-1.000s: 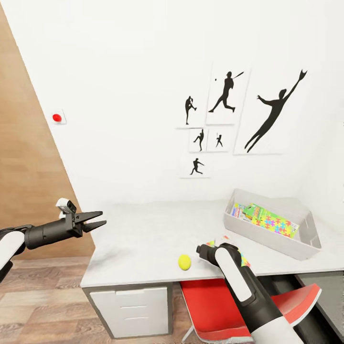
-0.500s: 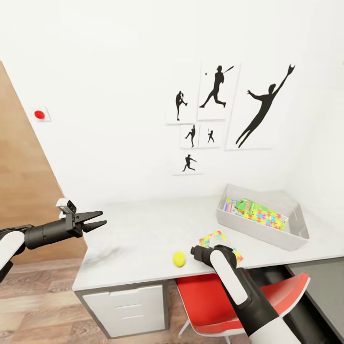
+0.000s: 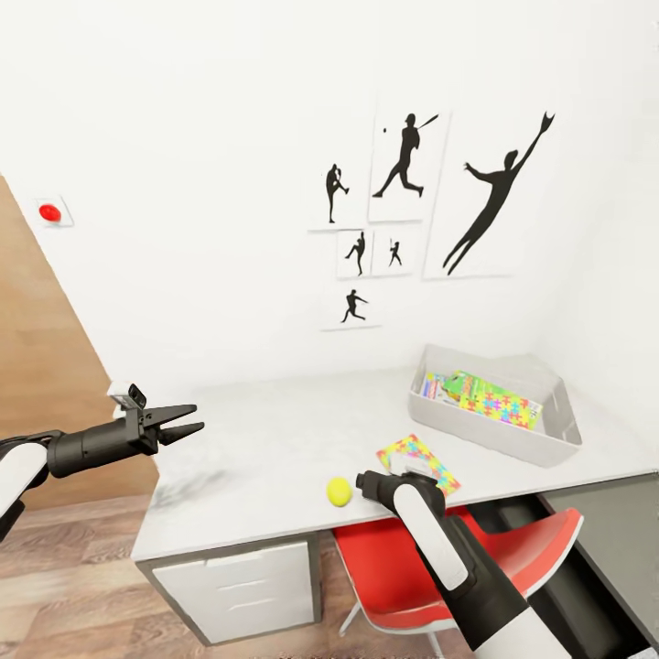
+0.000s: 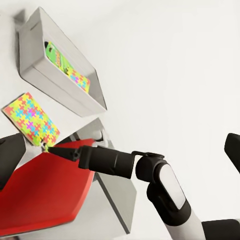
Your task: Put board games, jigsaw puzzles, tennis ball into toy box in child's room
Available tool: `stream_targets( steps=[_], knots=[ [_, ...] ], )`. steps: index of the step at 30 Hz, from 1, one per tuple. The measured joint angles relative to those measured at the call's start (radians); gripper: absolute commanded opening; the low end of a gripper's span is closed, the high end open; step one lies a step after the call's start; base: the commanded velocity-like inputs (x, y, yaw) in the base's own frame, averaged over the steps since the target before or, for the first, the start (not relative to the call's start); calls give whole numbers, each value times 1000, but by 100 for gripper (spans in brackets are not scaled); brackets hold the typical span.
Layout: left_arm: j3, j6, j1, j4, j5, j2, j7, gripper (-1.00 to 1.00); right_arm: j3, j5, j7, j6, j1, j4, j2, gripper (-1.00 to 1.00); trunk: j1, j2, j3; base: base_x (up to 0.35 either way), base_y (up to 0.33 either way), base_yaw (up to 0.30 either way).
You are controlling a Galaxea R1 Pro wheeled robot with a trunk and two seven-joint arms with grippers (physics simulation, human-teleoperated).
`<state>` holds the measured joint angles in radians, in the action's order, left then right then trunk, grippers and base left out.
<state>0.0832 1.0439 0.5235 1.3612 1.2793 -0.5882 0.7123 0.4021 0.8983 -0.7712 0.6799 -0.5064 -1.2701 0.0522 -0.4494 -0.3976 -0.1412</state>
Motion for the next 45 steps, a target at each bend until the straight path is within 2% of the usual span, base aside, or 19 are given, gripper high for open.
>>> stream_targets(
  steps=[12, 21, 34, 45],
  knots=[
    [0, 0, 0, 0, 0, 0, 0, 100, 2, 0, 0, -1, 0, 1, 0, 100, 0, 0, -19, 0, 167, -73],
    [0, 0, 0, 0, 0, 0, 0, 100, 2, 0, 0, -2, 0, -1, 0, 100, 0, 0, -22, 0, 74, -7],
    [0, 0, 0, 0, 0, 0, 0, 100, 4, 0, 0, -2, 0, -2, 2, 100, 0, 0, -32, 7, 11, 153],
    [0, 0, 0, 0, 0, 0, 0, 100, 2, 0, 0, -2, 0, 0, 2, 100, 0, 0, -39, 57, 31, 27]
  ],
)
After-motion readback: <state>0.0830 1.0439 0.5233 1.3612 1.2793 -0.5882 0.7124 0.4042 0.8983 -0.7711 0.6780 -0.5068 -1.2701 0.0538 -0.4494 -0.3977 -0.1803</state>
